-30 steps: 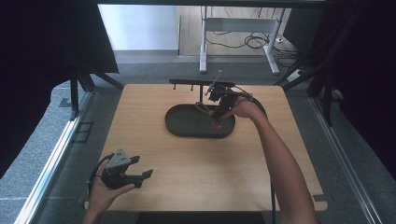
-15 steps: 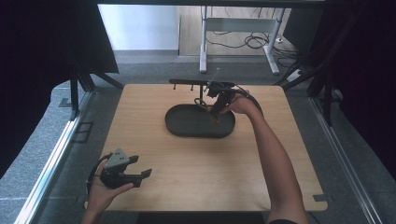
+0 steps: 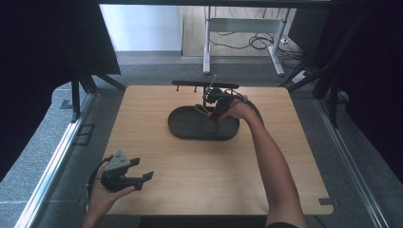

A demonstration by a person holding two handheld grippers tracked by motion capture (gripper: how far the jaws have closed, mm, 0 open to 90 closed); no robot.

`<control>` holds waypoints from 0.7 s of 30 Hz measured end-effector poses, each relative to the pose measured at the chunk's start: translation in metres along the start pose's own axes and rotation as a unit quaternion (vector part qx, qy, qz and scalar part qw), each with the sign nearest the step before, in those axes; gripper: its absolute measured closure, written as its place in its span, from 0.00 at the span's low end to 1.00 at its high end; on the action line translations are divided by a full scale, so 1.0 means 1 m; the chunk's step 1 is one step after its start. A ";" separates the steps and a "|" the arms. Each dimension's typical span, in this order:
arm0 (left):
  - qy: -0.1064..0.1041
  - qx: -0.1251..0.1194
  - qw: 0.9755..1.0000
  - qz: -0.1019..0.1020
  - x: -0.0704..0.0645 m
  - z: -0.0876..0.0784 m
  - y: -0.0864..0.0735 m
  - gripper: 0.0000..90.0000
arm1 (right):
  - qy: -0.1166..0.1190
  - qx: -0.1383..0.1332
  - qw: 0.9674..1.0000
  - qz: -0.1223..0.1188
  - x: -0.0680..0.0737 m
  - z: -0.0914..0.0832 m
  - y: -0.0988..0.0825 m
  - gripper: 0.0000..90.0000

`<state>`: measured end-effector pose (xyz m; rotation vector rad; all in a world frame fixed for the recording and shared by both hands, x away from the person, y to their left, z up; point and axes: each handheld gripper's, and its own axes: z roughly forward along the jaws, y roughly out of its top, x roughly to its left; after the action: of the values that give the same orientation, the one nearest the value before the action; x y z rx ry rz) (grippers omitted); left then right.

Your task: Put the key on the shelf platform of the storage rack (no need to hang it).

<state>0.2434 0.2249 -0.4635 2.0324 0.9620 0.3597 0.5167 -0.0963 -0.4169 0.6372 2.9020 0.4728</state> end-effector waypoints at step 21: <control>-0.002 0.001 1.000 0.001 -0.001 0.002 0.000 0.29 | 0.002 0.020 1.000 -0.003 0.007 0.041 -0.008 0.72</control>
<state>0.2440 0.2227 -0.4644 2.0364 0.9582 0.3556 0.5155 -0.0890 -0.4583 0.6323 2.9226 0.4177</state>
